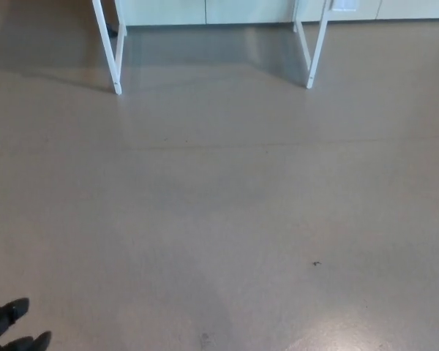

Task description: The robot walks towards a desk on which an air pump is kept in the middle. It lifts it up and holds it with its left hand and uses its right hand to compress it by pushing its handle inwards.

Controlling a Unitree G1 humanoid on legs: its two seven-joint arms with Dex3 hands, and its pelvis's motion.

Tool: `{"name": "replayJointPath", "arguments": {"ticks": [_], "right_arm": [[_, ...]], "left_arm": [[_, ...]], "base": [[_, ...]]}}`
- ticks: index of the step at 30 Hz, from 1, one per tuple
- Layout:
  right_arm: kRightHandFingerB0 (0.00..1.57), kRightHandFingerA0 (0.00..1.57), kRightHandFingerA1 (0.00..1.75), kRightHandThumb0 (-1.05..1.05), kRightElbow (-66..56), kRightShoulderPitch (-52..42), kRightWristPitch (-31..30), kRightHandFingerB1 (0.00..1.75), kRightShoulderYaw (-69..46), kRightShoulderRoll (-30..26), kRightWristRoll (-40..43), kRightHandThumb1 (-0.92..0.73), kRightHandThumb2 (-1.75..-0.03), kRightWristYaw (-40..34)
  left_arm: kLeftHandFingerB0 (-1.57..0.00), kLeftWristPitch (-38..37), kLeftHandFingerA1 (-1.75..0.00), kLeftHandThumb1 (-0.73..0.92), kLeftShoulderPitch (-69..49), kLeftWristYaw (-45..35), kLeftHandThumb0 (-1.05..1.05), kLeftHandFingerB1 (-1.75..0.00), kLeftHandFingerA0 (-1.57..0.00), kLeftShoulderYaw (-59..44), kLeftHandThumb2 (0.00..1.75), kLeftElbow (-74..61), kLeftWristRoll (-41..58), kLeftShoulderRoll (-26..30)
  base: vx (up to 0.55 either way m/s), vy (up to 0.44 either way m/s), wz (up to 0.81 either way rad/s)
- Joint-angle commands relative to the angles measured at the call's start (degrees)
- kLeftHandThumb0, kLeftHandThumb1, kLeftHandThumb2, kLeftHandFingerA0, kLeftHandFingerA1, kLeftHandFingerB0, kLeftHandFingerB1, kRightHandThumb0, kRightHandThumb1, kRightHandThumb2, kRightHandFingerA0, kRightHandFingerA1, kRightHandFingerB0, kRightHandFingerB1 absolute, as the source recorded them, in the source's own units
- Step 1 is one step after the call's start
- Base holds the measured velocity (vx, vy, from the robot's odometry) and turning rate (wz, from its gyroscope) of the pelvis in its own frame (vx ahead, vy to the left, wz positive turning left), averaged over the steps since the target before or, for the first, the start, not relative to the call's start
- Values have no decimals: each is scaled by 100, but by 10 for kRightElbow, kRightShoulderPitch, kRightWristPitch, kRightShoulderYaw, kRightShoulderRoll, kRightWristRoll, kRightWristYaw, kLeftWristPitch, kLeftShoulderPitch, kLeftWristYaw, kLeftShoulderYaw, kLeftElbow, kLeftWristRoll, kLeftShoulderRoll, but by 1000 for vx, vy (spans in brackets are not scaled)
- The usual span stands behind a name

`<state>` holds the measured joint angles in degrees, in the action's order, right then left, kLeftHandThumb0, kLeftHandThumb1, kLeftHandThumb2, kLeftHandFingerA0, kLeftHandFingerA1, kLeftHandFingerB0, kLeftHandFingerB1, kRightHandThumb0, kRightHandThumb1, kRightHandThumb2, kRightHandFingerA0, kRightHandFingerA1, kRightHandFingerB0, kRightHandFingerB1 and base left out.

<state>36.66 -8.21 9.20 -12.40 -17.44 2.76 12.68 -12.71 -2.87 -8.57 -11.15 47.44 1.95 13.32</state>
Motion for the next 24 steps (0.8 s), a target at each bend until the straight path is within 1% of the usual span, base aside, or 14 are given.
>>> {"name": "replayJointPath", "arguments": {"ticks": [1, 4, 5, 8, 9, 13, 19, 24], "right_arm": [[11, 18, 42, -66, 0, -5, 24, 38, -11, -9, 20, -68, -82, 22], [11, 18, 42, -65, 8, -5, 28, 38, -14, -9, 21, -68, -82, 24], [12, 19, 42, -66, 6, -7, 29, 38, -14, -9, 20, -69, -80, 24], [11, 18, 42, -67, -1, -13, 29, 38, -13, -10, 18, -68, -81, 24], [13, 23, 36, -61, -1, -12, 29, 30, -12, -10, 18, -78, -63, 23], [16, 25, 37, -60, -11, -16, 23, 31, -12, -10, 15, -77, -63, 16], [15, 24, 36, -57, -14, -19, 18, 31, -16, -7, 23, -76, -63, 20], [15, 23, 36, -56, -16, -22, 17, 30, -17, -5, 26, -77, -62, 23]], "left_arm": [[-31, -37, -38, 66, 0, -16, -36, -33, -37, -8, 61, 5, 16, 2], [-32, -43, -38, 65, -2, -18, -37, -34, -36, -8, 59, 7, 17, 1], [-32, -45, -38, 65, -1, -18, -37, -34, -37, -8, 59, 8, 16, 1], [-30, -46, -38, 66, -2, -23, -37, -34, -36, -9, 61, 7, 18, -1], [-31, -50, -39, 66, -1, -23, -37, -34, -37, -8, 61, 10, 16, 1], [-32, -58, -38, 65, -1, -23, -37, -33, -37, -6, 59, 18, 12, 4], [-32, -64, -39, 64, -2, -27, -40, -34, -38, -8, 59, 23, 15, 2], [-32, -67, -39, 65, -2, -23, -40, -34, -39, -5, 59, 26, 12, 3]], "base": [[60, -39, 13], [91, -121, 22], [293, -373, -72], [267, -311, 6], [193, -188, -9], [215, -92, -3], [253, 93, -7], [345, 232, -35]]}}
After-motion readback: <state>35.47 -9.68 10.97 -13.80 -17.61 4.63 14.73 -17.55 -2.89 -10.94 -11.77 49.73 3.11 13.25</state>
